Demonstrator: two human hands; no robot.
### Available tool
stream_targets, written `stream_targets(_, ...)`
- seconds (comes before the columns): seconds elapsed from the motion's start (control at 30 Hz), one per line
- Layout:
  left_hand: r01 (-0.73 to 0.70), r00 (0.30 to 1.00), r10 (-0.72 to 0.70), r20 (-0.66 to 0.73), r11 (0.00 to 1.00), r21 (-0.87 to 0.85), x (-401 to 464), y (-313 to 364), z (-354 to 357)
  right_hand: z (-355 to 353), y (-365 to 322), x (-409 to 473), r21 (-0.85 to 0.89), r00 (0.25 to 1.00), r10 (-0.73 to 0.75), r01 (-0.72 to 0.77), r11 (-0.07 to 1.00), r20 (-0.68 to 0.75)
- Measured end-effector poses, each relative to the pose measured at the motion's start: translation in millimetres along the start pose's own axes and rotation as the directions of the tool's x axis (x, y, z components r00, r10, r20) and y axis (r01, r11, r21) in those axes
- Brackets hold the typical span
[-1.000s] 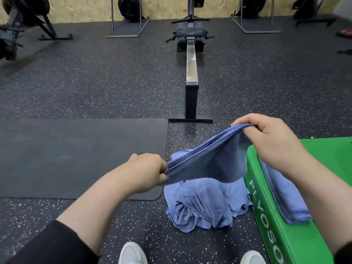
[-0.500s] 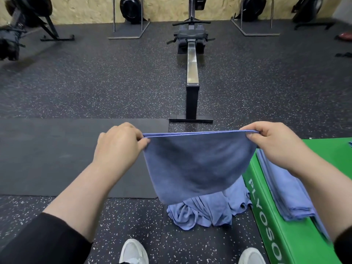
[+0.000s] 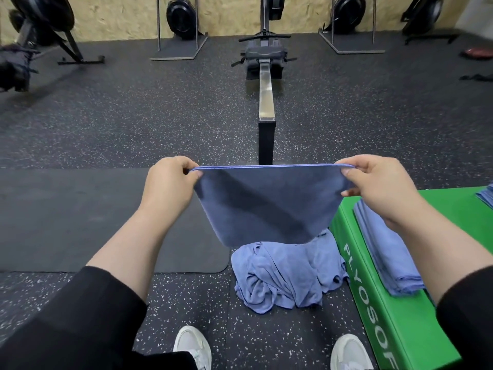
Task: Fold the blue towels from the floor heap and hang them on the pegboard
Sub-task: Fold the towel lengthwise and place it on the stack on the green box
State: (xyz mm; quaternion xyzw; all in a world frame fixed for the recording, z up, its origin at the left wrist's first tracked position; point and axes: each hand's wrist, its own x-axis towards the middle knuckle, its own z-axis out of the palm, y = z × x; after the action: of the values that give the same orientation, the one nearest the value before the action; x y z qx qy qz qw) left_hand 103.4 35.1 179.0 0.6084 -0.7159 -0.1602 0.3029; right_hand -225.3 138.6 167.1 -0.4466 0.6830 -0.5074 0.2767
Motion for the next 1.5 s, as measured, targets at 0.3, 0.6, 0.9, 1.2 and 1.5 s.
stream_targets(0.3,0.116,0.993,-0.111,0.039,0.872,-0.476,3.8,1.7,-1.8,-1.6,-3.0,4.5,-0.141,0.998,-0.039,0.031,0.990,-0.056)
stream_targets(0.6,0.076,0.996,-0.033,0.084,0.809,-0.583,2.4,22.8,14.1,0.9,10.1,8.6,-0.406,1.000,-0.008,0.008,0.914,0.002)
stream_targets(0.9,-0.137,0.911,0.286,0.297,0.889,-0.437,-11.2,71.3,41.2,45.4,-16.1,-4.5,-0.309,0.908,-0.084,0.226,0.924,0.411)
stream_targets(1.2,0.006,0.900,0.242,0.362,0.825,-0.566,-12.5,72.8,48.2,68.7,-21.6,-2.2,0.009,0.855,-0.202,0.225,0.974,0.477)
stream_targets(1.5,0.016,0.803,0.276,0.528,0.876,-0.483,-24.7,64.4,44.6,55.7,-29.5,-8.8,0.067,0.888,-0.165,0.151,0.986,0.429)
